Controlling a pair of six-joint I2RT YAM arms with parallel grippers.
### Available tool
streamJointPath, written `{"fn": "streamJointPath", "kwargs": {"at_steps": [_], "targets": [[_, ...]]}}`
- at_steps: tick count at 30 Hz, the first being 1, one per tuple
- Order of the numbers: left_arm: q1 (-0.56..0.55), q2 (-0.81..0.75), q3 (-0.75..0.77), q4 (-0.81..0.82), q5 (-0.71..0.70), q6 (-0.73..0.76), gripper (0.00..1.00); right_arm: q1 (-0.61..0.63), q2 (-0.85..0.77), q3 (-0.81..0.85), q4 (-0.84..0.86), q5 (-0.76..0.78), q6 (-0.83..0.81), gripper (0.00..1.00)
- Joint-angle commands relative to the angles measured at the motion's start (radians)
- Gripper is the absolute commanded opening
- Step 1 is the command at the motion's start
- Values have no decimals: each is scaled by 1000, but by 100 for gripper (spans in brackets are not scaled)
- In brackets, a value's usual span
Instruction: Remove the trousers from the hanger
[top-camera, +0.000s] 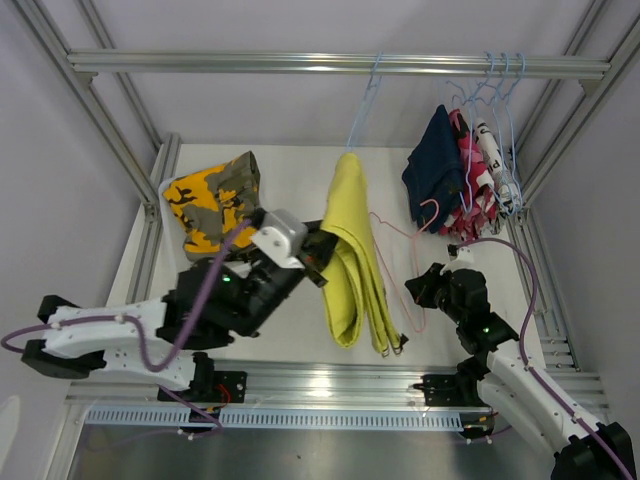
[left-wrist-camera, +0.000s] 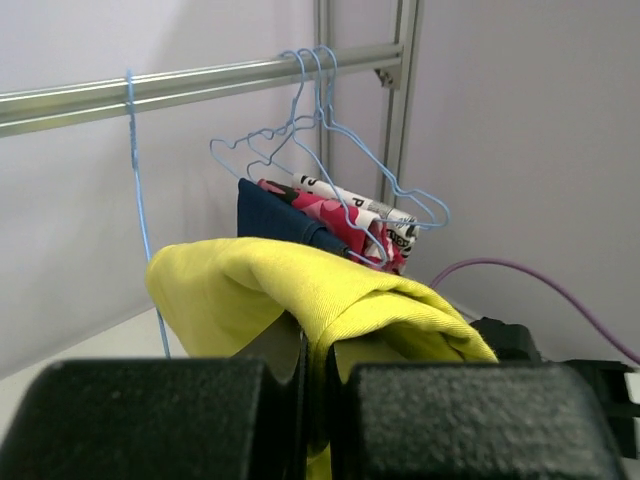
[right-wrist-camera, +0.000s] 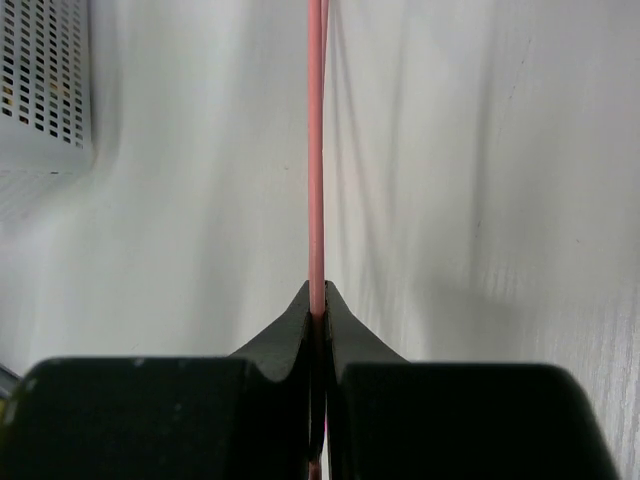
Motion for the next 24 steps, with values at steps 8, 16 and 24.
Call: {"fn": "streamJointPath", "kwargs": {"at_steps": [8, 16, 24], "targets": [[-2, -412, -36, -220, 144, -185, 1, 3, 6, 7, 49, 30, -18, 0], [-2, -617, -97, -279, -13, -107, 1, 6, 12, 7, 49, 22, -20, 0], [1, -738, -316, 270, -288, 362, 0, 13, 14, 9, 49, 22, -21, 0]]}}
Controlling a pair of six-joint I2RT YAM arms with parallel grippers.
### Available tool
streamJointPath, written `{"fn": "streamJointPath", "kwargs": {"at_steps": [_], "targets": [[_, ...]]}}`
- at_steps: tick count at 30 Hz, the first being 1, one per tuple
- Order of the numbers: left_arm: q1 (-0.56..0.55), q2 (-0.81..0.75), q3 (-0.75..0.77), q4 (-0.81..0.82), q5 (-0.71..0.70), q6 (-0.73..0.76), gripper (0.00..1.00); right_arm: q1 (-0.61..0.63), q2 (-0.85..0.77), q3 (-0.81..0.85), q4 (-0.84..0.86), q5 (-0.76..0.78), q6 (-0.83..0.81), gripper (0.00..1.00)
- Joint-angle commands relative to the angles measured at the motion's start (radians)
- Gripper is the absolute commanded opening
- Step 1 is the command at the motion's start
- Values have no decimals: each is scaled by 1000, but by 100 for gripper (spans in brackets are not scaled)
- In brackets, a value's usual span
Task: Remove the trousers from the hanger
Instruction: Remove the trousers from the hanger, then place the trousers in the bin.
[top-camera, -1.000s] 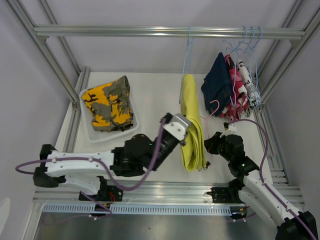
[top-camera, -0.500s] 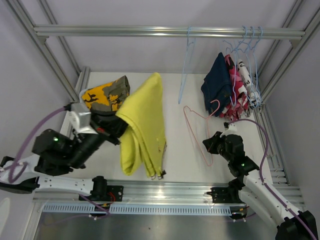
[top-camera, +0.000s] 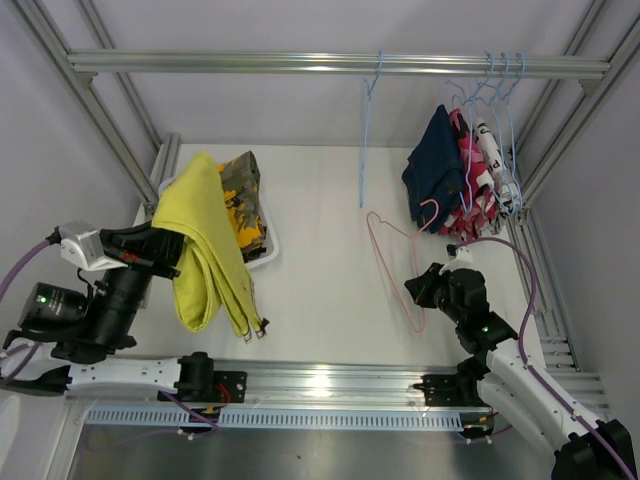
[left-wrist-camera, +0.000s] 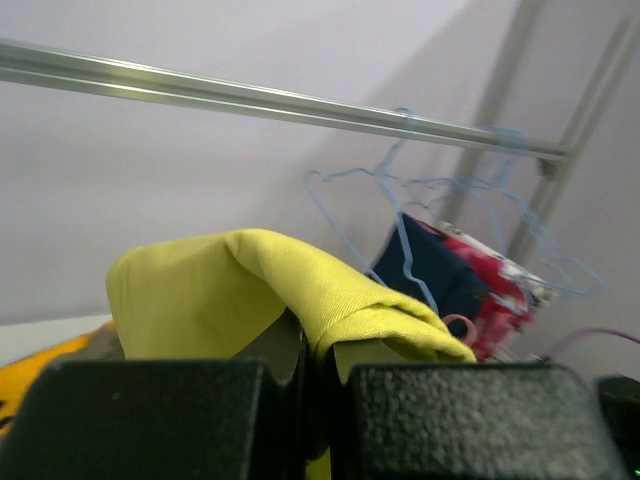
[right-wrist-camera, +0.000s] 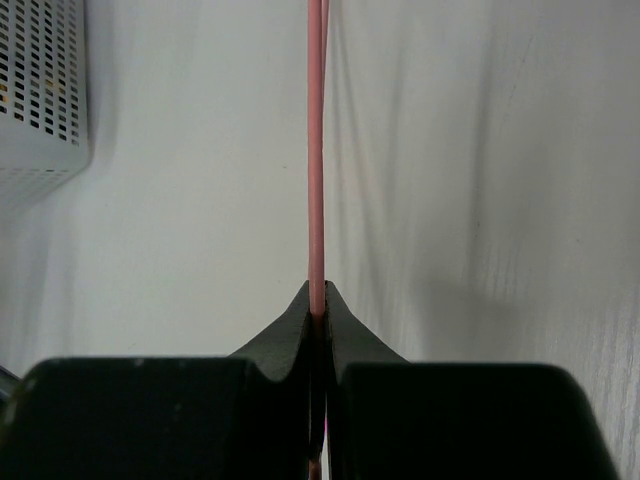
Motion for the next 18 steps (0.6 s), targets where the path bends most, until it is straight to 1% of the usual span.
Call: {"fn": "streamJointPath", "kwargs": {"at_steps": [1, 4, 5, 7, 8, 10, 11, 13, 14, 15, 16, 17, 18], "targets": [[2, -23, -63, 493, -96, 306, 1, 8, 2, 9, 44, 18, -18, 0], [30, -29, -110, 626, -108, 425, 1, 11, 5, 9, 42, 17, -19, 0], [43, -32, -119, 664, -111, 437, 1, 14, 7, 9, 42, 17, -21, 0], [103, -29, -131, 666, -107, 434, 0, 19, 5, 7, 44, 20, -21, 0], [158, -24, -136, 652, -107, 426, 1, 20, 5, 9, 42, 20, -21, 0], [221, -6, -148, 615, -111, 372, 0, 23, 5, 10, 42, 21, -21, 0], [299, 2, -149, 570, -114, 348, 1, 25, 7, 10, 44, 21, -22, 0], [374, 19, -146, 490, -119, 225, 0, 25, 8, 9, 44, 21, -22, 0], [445, 32, -142, 444, -116, 181, 1, 26, 10, 9, 42, 21, -21, 0], [479, 43, -137, 342, -113, 79, 1, 26, 10, 9, 42, 23, -22, 0], [511, 54, -119, 287, -107, 25, 1, 28, 11, 7, 42, 21, -24, 0], [574, 81, -111, 237, -101, -22, 1, 30, 11, 7, 42, 23, -24, 0], [602, 95, -100, 156, -95, -92, 0, 31, 10, 9, 44, 24, -24, 0]]}}
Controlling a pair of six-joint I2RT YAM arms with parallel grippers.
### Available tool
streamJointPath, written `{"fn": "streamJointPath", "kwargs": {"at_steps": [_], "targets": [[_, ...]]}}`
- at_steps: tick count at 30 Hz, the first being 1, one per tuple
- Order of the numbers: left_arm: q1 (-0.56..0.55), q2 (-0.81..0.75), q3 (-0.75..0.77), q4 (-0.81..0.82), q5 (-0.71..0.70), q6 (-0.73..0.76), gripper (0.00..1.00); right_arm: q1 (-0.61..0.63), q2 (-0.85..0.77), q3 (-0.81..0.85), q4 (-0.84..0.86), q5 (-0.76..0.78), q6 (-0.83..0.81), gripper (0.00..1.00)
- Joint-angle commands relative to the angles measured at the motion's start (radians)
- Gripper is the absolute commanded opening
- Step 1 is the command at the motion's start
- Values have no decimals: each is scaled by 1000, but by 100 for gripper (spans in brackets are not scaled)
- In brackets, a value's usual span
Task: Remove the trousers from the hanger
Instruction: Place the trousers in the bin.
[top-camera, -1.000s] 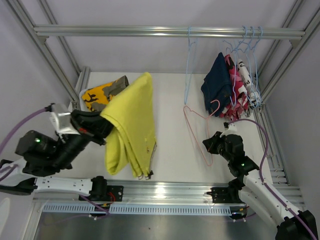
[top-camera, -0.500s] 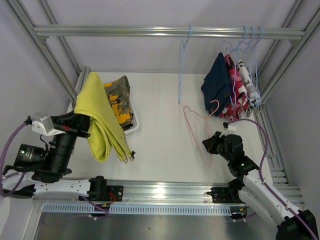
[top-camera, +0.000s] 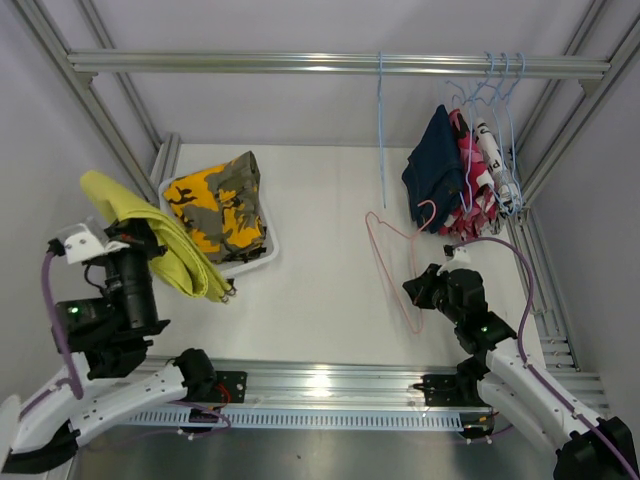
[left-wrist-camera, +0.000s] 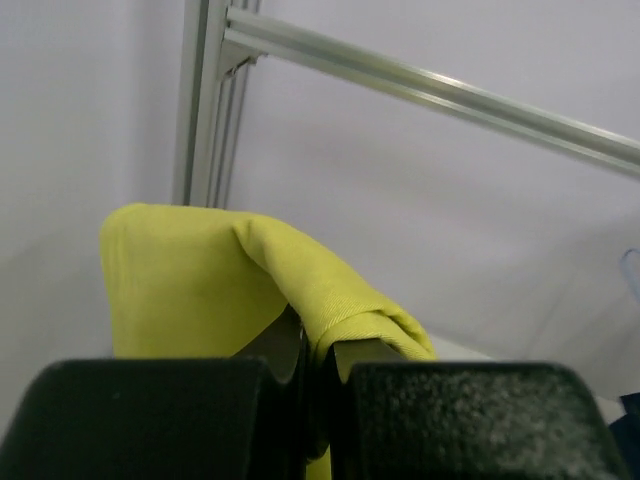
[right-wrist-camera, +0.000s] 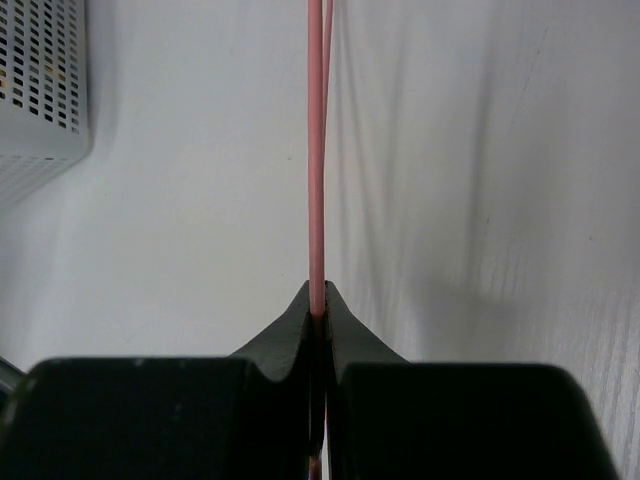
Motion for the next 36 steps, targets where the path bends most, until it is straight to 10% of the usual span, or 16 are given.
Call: {"fn": "streamJointPath", "kwargs": {"at_steps": [1, 21, 36], "targets": [[110, 84, 55, -195, 93, -279, 0, 11, 1, 9, 41, 23, -20, 0], [554, 354, 34, -487, 95, -911, 1, 28, -41, -2, 10, 49, -12, 0], [597, 524, 94, -333, 139, -793, 1, 32, -29, 0, 19, 43, -13, 0]]}}
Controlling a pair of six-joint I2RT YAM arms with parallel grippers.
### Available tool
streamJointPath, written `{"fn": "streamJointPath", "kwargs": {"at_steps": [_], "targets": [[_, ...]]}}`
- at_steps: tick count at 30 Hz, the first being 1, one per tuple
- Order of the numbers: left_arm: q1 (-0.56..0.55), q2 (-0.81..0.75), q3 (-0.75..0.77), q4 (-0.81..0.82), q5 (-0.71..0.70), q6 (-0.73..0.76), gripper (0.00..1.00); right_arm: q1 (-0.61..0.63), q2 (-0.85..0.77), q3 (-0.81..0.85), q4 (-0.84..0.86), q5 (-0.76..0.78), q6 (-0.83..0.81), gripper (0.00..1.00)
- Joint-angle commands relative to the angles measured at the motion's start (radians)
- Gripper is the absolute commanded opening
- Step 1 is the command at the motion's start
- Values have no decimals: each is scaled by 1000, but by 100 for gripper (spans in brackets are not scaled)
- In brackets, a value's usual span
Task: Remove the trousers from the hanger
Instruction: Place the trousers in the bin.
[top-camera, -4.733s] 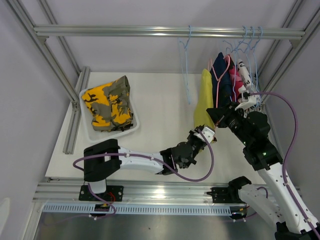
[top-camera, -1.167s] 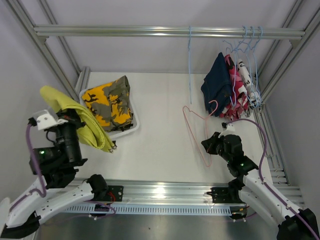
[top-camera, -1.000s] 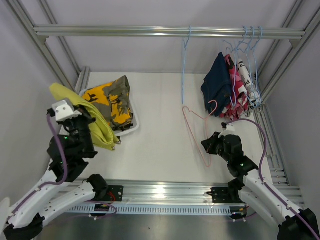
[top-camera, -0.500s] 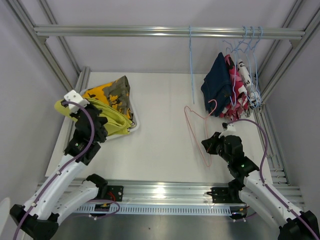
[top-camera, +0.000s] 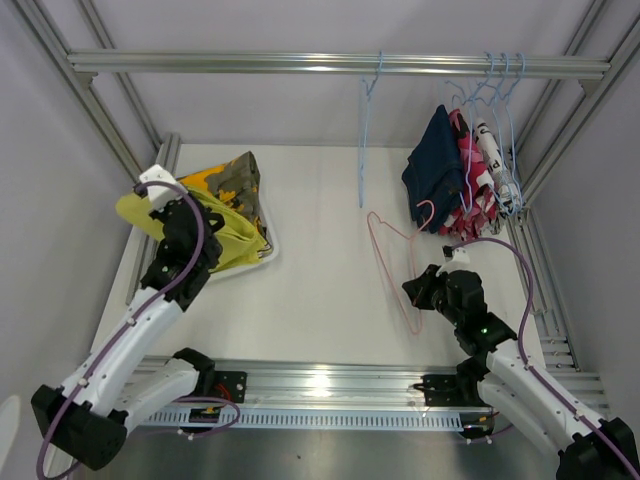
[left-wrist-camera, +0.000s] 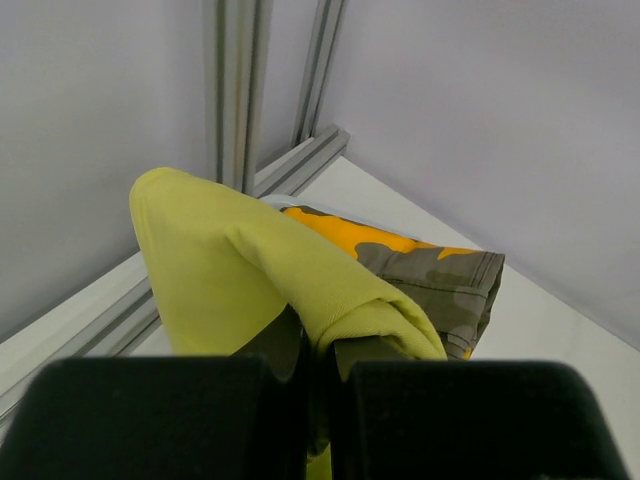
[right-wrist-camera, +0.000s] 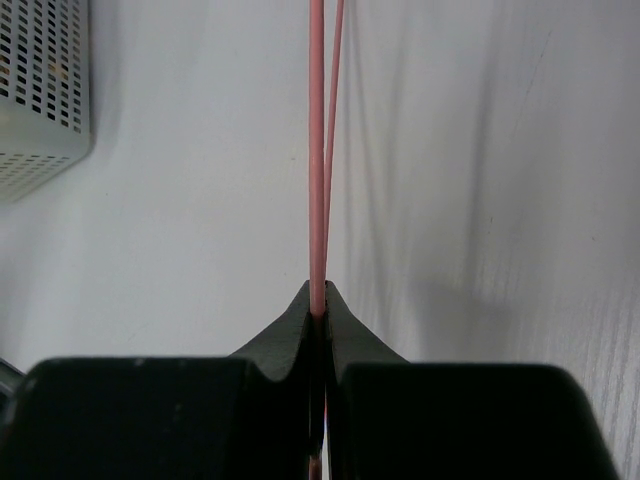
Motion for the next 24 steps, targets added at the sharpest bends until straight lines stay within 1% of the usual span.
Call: {"fn": "streamJointPath", "kwargs": {"at_steps": [1, 4, 5, 7, 10, 11, 13, 14, 16, 17, 18, 19, 20, 21, 24], "targets": [[9, 90, 78, 130, 45, 23, 0, 7, -17, 0, 27, 19, -15, 0], [11, 174, 82, 209, 48, 72, 1, 7, -17, 2, 25, 19, -17, 0], [13, 199, 79, 286, 54, 127, 1, 8, -17, 3, 24, 20, -17, 0], [22, 268, 84, 341, 57, 164, 1, 7, -19, 2, 24, 17, -17, 0], [45, 336, 122, 364, 83, 172, 1, 10, -17, 2, 27, 19, -18, 0], [49, 386, 134, 368, 85, 178, 1, 10, -16, 0, 27, 17, -20, 0], [65, 435, 194, 358, 108, 179, 1, 10, -11, 2, 28, 17, -21, 0], [69, 489, 228, 357, 114, 185, 1, 10, -9, 2, 30, 17, -21, 0], [86, 541, 262, 332, 141, 185, 0, 11, -8, 0, 33, 16, -20, 0], [92, 567, 316, 314, 158, 179, 1, 11, -5, -1, 36, 10, -21, 0], [98, 613, 335, 297, 178, 175, 8, 13, -5, -3, 37, 7, -20, 0], [108, 635, 352, 258, 203, 169, 52, 14, -3, -5, 40, 4, -21, 0], [109, 650, 392, 240, 258, 158, 78, 16, 1, -5, 41, 5, -23, 0], [111, 670, 403, 216, 264, 150, 99, 16, 4, -5, 42, 7, -24, 0], [109, 661, 434, 125, 315, 98, 99, 21, 18, -3, 50, 5, -26, 0]]}}
